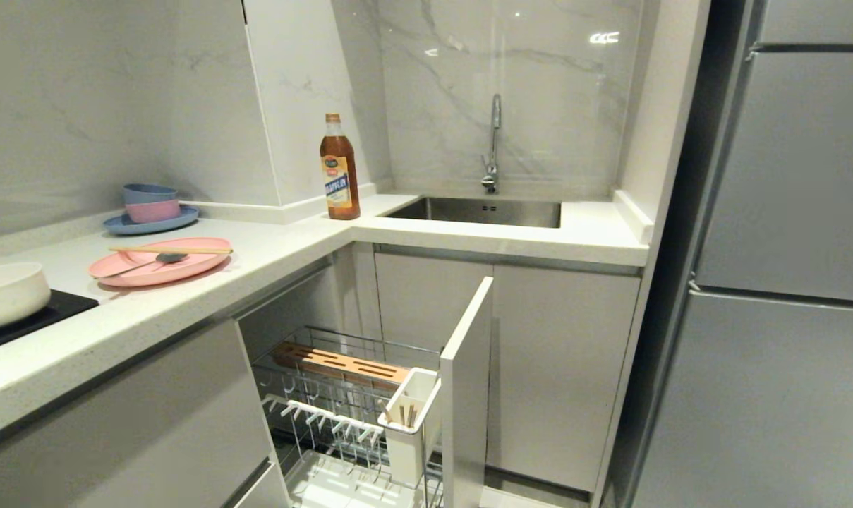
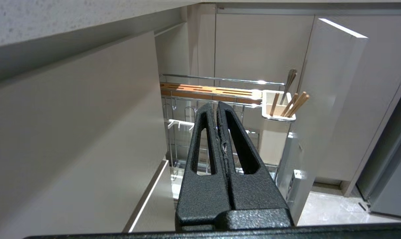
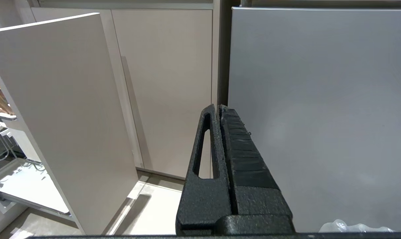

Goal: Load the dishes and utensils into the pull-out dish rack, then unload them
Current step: Pick up the chopsticks and place it in the cupboard

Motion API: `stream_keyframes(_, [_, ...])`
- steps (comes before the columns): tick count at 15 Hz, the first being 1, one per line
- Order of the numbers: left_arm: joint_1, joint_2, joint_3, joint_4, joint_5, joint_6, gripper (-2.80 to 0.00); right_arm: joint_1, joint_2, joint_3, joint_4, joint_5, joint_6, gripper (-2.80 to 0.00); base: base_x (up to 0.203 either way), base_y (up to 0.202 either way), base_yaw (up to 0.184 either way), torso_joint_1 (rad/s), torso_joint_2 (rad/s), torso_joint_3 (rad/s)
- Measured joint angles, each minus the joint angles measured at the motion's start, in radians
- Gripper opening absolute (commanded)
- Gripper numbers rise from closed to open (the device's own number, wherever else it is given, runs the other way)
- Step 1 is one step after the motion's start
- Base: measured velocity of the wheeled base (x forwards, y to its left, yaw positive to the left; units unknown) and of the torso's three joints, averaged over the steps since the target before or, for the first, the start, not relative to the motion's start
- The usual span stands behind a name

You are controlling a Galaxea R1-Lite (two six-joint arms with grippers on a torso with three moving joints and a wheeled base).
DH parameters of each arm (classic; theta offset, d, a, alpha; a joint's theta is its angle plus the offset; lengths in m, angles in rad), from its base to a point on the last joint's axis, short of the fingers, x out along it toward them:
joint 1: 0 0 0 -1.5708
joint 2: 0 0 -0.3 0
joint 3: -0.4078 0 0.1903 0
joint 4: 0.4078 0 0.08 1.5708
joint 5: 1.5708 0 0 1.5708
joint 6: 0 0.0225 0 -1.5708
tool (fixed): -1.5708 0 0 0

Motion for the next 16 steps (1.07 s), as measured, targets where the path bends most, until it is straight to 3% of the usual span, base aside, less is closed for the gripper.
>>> stream_keyframes(16, [0.0,-0.001,-0.001,0.001,0.002,-0.001,-2.8,0.0,0.0,0.0,0.0,0.0,0.0,-2.8,0.0,0.0,0.0,0.001,0.0,-0.003])
